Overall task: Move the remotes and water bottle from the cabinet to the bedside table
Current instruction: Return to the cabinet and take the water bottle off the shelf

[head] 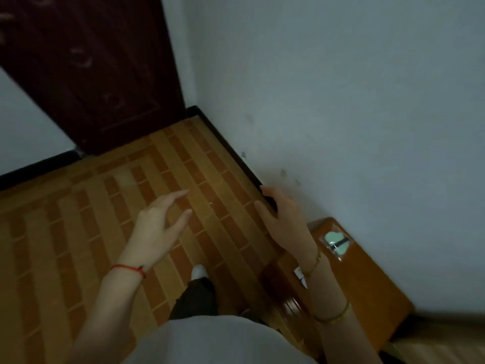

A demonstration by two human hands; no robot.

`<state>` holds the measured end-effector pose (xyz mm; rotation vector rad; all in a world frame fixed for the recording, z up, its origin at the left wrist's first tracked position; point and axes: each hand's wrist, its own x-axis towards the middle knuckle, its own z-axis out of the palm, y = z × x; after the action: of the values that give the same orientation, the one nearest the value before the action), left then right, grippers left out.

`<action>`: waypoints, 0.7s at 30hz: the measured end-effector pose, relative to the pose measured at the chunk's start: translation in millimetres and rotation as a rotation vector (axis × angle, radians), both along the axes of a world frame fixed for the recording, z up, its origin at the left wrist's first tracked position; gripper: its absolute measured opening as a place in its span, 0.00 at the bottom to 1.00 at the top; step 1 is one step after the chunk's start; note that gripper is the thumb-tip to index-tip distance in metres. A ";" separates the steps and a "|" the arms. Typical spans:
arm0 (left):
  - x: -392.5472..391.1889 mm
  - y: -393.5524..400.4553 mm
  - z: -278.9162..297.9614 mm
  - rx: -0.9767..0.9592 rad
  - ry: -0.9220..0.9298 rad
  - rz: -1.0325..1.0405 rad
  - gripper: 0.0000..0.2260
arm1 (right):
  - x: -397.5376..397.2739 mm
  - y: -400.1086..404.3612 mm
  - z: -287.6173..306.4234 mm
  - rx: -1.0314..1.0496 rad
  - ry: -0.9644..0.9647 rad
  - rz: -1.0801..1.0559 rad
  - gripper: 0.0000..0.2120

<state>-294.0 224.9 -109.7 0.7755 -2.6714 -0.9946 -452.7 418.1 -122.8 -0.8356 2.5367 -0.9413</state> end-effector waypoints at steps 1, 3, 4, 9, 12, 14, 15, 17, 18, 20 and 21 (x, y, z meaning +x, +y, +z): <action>9.4 -7.3 -0.2 0.001 -0.007 0.044 0.20 | 1.2 -14.5 0.7 0.005 -0.003 0.039 0.20; 26.3 -22.8 -1.1 -0.005 -0.021 0.128 0.20 | 4.6 -43.8 0.9 0.012 -0.015 0.116 0.21; 34.5 -31.2 -1.8 -0.008 -0.024 0.172 0.20 | 6.4 -59.8 0.7 0.011 -0.028 0.156 0.22; 71.7 -84.7 -5.7 -0.005 -0.013 0.371 0.20 | 16.8 -151.9 -3.2 0.002 -0.053 0.321 0.22; 93.2 -129.1 -1.1 -0.034 0.017 0.486 0.19 | 28.2 -220.7 -1.7 0.005 -0.034 0.438 0.23; 108.1 -160.4 4.1 -0.054 0.022 0.560 0.19 | 39.2 -269.5 2.9 -0.009 -0.012 0.514 0.23; 116.2 -176.3 6.8 -0.063 0.023 0.594 0.19 | 46.2 -293.8 6.1 -0.016 0.000 0.545 0.22; 133.4 -206.9 11.7 -0.091 0.021 0.645 0.19 | 61.4 -339.5 13.4 -0.035 0.019 0.597 0.22; 142.5 -221.9 13.7 -0.106 0.018 0.665 0.19 | 69.7 -360.6 16.7 -0.047 0.027 0.621 0.22; 160.1 -249.5 18.4 -0.126 0.014 0.702 0.19 | 85.6 -397.3 22.5 -0.072 0.033 0.677 0.21; 168.6 -261.6 20.5 -0.133 0.013 0.721 0.18 | 93.7 -413.6 24.6 -0.079 0.028 0.711 0.21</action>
<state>-125.4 -36.8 -89.3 1.5225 -2.1196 -0.6139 -359.0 4.5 -98.2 -1.6223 1.9671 -0.7801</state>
